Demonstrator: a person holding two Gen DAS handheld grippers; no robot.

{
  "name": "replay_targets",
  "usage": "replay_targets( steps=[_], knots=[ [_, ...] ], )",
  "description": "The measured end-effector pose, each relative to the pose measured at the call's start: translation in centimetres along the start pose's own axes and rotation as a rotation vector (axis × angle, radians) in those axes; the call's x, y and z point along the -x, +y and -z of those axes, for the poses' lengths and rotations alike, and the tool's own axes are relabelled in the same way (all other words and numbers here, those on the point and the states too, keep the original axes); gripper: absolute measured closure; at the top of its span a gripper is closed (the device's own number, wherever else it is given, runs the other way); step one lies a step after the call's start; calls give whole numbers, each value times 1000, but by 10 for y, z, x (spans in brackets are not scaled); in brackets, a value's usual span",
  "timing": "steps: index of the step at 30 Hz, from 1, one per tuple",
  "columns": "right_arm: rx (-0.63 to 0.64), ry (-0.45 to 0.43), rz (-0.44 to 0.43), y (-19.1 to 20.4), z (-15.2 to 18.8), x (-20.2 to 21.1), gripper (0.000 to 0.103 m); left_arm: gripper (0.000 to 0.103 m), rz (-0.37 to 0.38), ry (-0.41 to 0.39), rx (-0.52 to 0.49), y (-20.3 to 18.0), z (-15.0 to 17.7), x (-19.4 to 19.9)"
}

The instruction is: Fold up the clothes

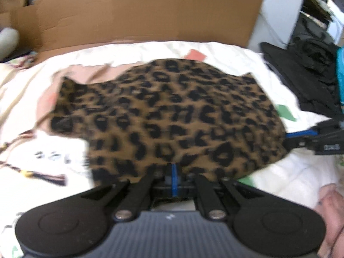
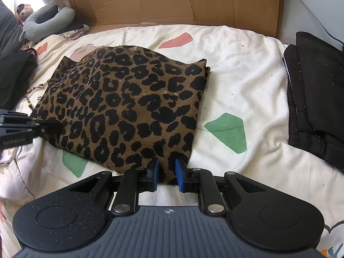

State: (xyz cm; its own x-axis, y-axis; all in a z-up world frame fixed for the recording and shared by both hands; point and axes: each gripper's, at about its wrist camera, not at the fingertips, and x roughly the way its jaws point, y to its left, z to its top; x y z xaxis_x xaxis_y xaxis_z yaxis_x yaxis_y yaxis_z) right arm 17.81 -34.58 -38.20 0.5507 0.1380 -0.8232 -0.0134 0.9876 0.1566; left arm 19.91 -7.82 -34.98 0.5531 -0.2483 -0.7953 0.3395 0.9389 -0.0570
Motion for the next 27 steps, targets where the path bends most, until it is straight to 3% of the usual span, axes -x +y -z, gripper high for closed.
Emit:
replay_targets(
  steps=[8, 19, 27],
  knots=[
    [-18, -38, -18, 2, -7, 13, 80, 98, -52, -15, 59, 18, -6, 30],
    [43, -44, -91, 32, -11, 11, 80, 95, 132, -15, -52, -55, -6, 17],
    [80, -31, -133, 47, -10, 6, 80, 95, 175, -22, -130, -81, -9, 3]
  ],
)
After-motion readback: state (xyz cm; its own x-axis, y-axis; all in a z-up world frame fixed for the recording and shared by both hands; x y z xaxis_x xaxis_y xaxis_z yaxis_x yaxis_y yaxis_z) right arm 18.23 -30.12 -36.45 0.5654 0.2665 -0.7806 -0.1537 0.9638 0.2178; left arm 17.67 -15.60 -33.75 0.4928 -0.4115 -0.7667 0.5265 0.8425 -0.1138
